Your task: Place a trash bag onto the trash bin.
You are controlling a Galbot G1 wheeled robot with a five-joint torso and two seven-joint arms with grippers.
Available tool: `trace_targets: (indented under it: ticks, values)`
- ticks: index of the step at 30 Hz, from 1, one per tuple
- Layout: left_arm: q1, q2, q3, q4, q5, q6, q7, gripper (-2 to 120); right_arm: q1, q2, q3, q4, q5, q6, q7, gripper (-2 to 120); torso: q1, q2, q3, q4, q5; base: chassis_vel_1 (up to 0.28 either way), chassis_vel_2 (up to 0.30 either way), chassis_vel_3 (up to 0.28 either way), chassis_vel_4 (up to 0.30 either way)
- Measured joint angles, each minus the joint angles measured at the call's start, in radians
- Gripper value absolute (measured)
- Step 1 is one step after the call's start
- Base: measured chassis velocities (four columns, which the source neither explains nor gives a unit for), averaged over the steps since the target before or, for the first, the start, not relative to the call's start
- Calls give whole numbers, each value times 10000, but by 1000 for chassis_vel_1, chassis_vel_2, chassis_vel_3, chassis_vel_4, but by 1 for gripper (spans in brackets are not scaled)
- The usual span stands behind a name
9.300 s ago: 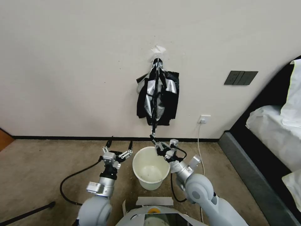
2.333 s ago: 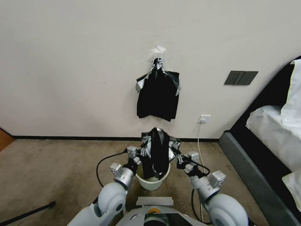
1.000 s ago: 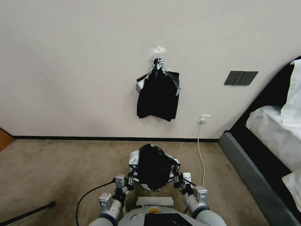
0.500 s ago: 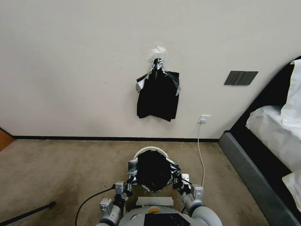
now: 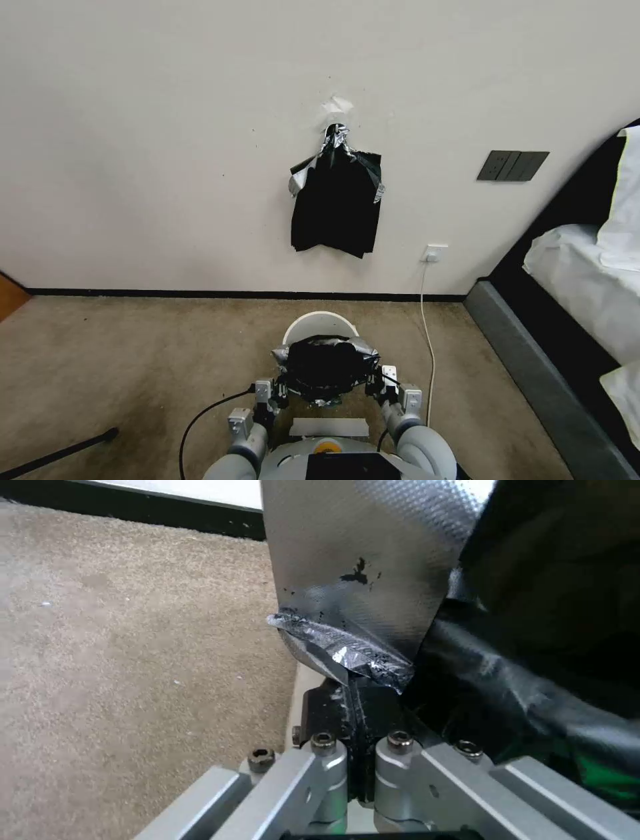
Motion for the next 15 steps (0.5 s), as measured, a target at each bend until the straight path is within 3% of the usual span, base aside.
trace_targets:
  ticks: [13,15]
  values:
    - [-72,292,-398,1,-15,-203,30,0,-29,-15,-4,-434,-604,659,-591,0,0,1,0,0,0,0,0,0,0]
    - [-20,260,-414,1,-15,-231,30,0,-140,-9,13,-339,-613,661,-594,8,0,1,0,0,0,0,0,0,0]
